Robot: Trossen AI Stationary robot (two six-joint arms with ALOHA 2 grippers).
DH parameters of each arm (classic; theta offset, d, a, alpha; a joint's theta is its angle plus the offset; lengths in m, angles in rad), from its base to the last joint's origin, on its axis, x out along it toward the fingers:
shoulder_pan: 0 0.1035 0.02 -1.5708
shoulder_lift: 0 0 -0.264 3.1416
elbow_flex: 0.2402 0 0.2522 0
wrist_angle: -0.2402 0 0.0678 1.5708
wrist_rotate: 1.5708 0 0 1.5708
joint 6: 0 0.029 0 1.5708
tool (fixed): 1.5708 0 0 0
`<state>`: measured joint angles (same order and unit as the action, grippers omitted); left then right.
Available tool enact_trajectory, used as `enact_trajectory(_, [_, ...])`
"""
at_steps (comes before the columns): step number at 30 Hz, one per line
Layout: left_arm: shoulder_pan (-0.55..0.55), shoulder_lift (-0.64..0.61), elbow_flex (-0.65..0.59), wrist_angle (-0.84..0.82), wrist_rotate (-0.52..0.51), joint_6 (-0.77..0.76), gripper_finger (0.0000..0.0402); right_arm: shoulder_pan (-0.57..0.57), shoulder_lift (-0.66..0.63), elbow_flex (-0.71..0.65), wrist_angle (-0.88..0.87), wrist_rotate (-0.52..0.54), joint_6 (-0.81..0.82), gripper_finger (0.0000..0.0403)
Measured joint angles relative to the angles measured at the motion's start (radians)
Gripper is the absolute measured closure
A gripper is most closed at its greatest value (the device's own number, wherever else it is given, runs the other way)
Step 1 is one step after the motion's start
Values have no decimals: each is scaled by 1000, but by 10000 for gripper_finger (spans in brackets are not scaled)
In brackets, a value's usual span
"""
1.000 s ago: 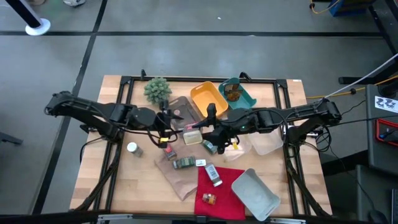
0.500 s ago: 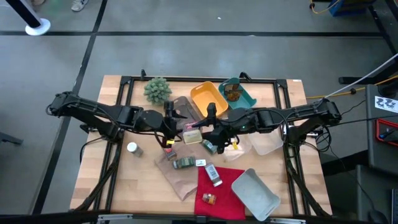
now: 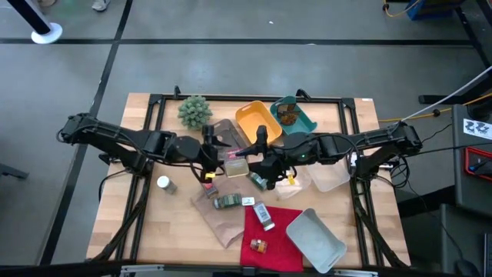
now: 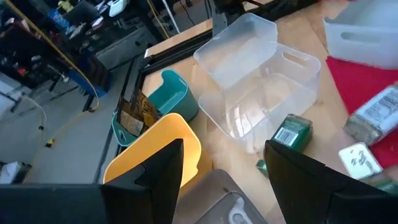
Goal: Sort spices by type
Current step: Put the right red seasoning can into the yellow bin
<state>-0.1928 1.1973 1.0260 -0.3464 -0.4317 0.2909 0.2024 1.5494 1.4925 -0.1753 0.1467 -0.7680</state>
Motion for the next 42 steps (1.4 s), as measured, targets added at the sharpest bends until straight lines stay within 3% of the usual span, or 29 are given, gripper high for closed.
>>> enact_trajectory(8, [0, -2, 0, 58, -1, 24, 192, 0, 0, 0, 3, 0, 0, 226])
enact_trajectory(16, [-56, -96, 1, 58, 2, 36, 192, 0, -3, 0, 54, -1, 0, 226])
enact_trajectory(23, [-112, -200, 2, 61, 2, -16, 192, 0, -3, 0, 169, -100, -1, 226])
enact_trajectory(35, [-122, -167, 2, 322, 15, 147, 192, 0, 12, 0, 282, -140, 0, 226])
enact_trajectory(42, [-122, -128, 3, 330, 27, 163, 192, 0, 12, 0, 332, -140, -1, 226])
